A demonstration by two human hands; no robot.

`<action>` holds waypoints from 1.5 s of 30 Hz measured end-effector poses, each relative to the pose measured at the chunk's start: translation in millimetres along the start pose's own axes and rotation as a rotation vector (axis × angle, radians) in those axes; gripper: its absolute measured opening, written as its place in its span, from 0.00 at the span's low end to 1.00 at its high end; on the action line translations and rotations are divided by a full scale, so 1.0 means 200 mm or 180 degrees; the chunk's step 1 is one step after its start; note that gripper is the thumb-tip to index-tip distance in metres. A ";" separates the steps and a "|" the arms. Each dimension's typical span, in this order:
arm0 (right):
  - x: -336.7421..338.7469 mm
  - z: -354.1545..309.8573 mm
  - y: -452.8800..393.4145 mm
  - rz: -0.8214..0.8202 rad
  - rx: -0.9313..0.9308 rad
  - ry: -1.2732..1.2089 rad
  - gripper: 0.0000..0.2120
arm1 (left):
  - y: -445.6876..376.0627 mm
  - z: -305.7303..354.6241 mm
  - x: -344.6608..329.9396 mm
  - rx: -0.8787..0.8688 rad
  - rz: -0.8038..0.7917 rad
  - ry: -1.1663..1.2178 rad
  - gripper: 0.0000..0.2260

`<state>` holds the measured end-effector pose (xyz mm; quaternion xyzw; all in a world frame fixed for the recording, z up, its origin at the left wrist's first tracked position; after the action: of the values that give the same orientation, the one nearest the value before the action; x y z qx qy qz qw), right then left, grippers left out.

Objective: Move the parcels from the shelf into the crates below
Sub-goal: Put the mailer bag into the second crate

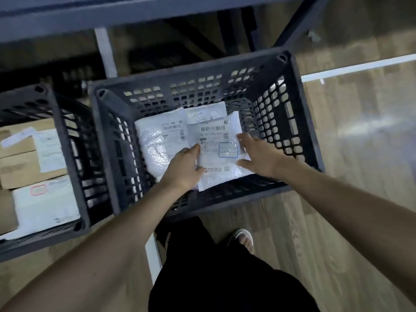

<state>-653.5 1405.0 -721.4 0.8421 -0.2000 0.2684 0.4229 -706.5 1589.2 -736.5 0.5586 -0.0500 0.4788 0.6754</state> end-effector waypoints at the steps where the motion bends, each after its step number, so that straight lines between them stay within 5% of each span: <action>1: -0.06 0.07 -0.06 -0.0043 -0.0034 0.0007 0.32 | -0.07 -0.02 -0.07 -0.0012 -0.0016 -0.0049 0.20; 11: -0.50 0.45 -0.50 -0.0816 -0.0046 0.0574 0.30 | -0.62 -0.20 -0.56 -0.0270 -0.0591 -0.0835 0.09; 21: -0.62 0.50 -0.60 -0.1035 0.0046 0.1137 0.32 | -0.65 -0.24 -0.62 -0.0895 -0.0249 -0.1764 0.11; 26: -0.53 0.45 -0.59 -0.0541 0.0567 0.2374 0.38 | -0.66 -0.23 -0.57 -0.1461 0.0800 -0.2941 0.30; 30: -0.56 0.44 -0.57 -0.0401 0.1066 0.2705 0.43 | -0.66 -0.25 -0.60 -0.1545 0.0697 -0.3082 0.45; 36: -0.60 0.48 -0.58 -0.0873 0.1162 0.2427 0.43 | -0.71 -0.31 -0.69 -0.1455 0.0343 -0.3251 0.39; 45: -0.65 0.47 -0.63 -0.0571 0.1259 0.2833 0.38 | -0.74 -0.24 -0.67 -0.1421 0.0134 -0.3570 0.39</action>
<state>-656.7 1412.8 -925.0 0.7238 0.1281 0.5973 0.3209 -697.2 1561.5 -940.2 0.5695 -0.5089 0.1025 0.6373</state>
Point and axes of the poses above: each hand's wrist, its own y-axis away from the middle knuckle, its own x-axis out of the back of the hand, z = x × y, the point moved 3 cm from there along -y, towards the middle knuckle, and after that the axes turned 14 degrees about x, right-handed, at the moved point
